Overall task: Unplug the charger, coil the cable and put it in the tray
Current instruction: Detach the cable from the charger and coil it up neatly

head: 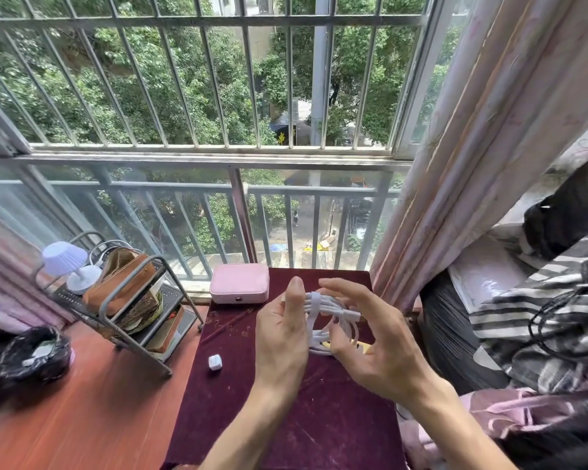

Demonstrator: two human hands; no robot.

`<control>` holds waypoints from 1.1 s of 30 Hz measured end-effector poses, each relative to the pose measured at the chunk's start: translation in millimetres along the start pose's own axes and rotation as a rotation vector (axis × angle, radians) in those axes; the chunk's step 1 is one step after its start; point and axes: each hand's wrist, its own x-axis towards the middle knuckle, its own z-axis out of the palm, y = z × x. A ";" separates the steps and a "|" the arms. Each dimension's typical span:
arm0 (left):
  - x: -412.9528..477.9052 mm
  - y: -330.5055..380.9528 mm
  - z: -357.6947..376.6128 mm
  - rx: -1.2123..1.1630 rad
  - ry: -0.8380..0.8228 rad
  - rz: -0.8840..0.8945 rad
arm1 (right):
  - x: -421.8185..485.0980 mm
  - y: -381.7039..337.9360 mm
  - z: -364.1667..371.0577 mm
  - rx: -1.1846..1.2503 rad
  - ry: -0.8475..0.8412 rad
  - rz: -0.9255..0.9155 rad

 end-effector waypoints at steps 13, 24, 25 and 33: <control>-4.1 6.8 -4.4 0.122 -0.062 0.002 | -1.6 -7.6 3.2 0.017 0.135 0.024; -17.4 -0.5 -2.7 0.153 -0.056 0.165 | 10.4 -15.2 2.7 0.602 0.080 0.796; -17.5 -1.9 -2.6 0.154 -0.052 0.162 | 10.9 -15.4 1.9 0.541 0.056 0.786; -18.6 -7.9 2.0 0.144 -0.094 0.101 | 15.4 -15.6 -14.2 0.548 -0.223 0.822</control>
